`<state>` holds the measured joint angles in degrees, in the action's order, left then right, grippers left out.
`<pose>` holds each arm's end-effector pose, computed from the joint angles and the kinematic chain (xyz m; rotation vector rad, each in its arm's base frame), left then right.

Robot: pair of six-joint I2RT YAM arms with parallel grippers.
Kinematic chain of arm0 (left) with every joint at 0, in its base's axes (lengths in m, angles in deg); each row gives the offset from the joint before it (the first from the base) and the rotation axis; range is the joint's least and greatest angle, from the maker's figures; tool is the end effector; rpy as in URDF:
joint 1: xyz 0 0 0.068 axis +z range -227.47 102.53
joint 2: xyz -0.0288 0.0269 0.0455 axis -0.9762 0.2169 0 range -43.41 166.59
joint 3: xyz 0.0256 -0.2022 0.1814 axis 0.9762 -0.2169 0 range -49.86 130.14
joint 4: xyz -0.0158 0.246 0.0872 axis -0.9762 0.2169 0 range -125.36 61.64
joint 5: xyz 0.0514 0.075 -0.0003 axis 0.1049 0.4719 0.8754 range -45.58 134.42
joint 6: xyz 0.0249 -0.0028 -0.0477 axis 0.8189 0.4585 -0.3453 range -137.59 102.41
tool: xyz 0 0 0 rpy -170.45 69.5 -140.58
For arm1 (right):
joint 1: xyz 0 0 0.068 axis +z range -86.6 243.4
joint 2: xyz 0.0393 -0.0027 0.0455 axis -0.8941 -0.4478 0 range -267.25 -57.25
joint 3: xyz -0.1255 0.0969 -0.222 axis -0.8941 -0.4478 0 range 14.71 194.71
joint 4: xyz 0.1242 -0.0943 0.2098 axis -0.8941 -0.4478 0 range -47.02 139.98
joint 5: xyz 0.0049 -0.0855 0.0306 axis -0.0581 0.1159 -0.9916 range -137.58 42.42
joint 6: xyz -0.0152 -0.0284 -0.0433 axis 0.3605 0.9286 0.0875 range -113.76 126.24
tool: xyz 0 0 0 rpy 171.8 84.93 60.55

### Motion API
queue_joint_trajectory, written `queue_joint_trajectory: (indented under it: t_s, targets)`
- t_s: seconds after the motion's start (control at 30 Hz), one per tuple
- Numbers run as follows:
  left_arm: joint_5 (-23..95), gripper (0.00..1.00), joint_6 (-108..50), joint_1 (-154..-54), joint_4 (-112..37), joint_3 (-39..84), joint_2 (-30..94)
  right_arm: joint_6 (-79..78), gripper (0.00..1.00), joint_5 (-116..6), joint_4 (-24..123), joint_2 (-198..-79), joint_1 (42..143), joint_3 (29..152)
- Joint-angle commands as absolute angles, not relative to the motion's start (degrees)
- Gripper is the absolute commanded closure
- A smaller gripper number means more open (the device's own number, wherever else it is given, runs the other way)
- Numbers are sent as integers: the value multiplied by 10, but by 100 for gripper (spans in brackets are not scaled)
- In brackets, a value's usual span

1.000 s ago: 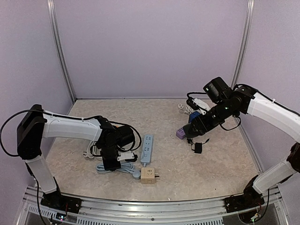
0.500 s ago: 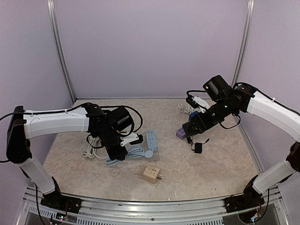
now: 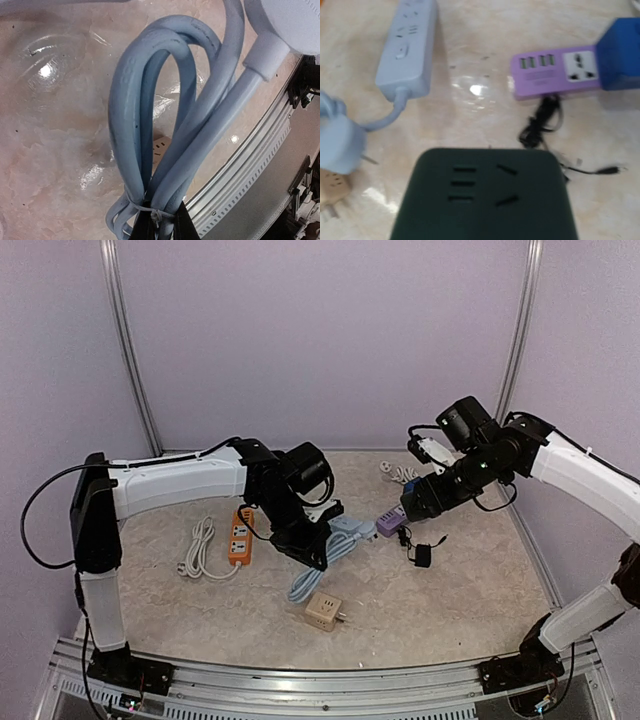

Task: Insert the plug
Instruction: Adjust the socket at the center of the board.

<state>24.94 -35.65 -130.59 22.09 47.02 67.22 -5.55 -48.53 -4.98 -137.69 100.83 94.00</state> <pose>0.2305 -0.3271 0.2589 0.9818 2.8264 -0.7058 0.2247 0.1728 0.3378 -0.5810 2.5230 0.3479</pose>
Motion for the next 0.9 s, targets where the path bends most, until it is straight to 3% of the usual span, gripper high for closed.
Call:
queue_joint_trajectory:
  t_s: [0.0,0.37,0.87]
  targets:
    - [149,100,-493,-1318,174,502,724,-87,100,-420,-69,-1344,1003,961]
    - [25,100,-751,-1330,-19,564,792,-97,100,-419,-85,-1327,1000,978]
    - [84,100,-934,-1330,-196,507,863,-107,100,-419,-78,-1313,1000,981]
